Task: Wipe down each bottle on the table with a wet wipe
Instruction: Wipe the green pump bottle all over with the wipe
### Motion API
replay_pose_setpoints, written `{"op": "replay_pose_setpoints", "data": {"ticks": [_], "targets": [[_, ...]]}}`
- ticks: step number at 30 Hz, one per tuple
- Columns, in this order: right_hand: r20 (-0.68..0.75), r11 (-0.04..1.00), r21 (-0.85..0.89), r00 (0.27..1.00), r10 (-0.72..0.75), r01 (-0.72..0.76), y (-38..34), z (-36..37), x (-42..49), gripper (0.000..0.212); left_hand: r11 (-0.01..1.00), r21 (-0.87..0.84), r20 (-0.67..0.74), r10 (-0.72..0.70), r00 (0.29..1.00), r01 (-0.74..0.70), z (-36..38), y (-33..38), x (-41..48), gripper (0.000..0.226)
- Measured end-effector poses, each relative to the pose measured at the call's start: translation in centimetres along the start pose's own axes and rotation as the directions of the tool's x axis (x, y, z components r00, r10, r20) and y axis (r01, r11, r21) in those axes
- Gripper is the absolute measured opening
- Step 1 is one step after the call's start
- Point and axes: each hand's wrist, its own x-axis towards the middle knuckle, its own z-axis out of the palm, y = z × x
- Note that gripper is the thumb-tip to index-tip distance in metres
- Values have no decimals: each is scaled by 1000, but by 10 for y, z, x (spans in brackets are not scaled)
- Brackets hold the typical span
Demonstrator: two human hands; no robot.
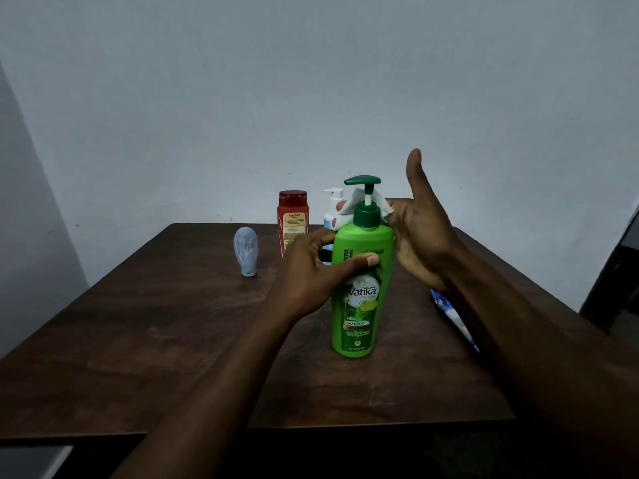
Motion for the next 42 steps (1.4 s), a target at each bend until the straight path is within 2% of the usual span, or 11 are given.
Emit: {"op": "replay_pose_setpoints", "data": {"ticks": [3, 7, 12, 15, 17, 21, 24, 26, 34, 38, 42], "targets": [[173, 989, 136, 984, 36, -60, -7, -1, 5, 110, 1000, -6, 8, -9, 1000, 9, -1, 0, 0, 29], [214, 959, 269, 976, 34, -93, -4, -5, 5, 102, 1000, 4, 9, 6, 1000, -6, -1, 0, 0, 32], [-172, 986, 139, 983, -69, 94, 12, 9, -7, 83, 1000, 1, 7, 17, 1000, -17, 1, -1, 0, 29], [-483, 971, -108, 842, -239, 214, 29, 27, -19, 40, 1000, -2, -7, 23, 1000, -23, 1, -2, -1, 29], [-531, 904, -319, 737, -419, 283, 37, 34, -25, 27, 1000, 0, -7, 20, 1000, -20, 1, -2, -1, 29], [-462, 740, -583, 612, -642, 336, 51, 36, -32, 29, 1000, 10, -6, 18, 1000, -18, 0, -1, -1, 30], [-348, 518, -798, 467, -813, 307, 61, 28, -35, 34, 1000, 12, -7, 17, 1000, -17, 1, -2, -1, 30], [-196, 358, -871, 429, -882, 337, 68, 23, -34, 39, 1000, 15, -10, 18, 1000, -18, 1, -4, 0, 31], [295, -141, -927, 445, -845, 346, 75, 5, -36, 45, 997, 41, -36, 74, 997, -73, 0, -12, 2, 31], [417, -253, -897, 510, -752, 362, 63, 16, -36, 37, 991, 89, -58, 106, 993, -101, 0, -14, 1, 16], [372, -271, -928, 580, -725, 256, 42, 43, -27, 34, 982, 177, -95, 83, 992, -65, 3, -13, -1, 30]]}}
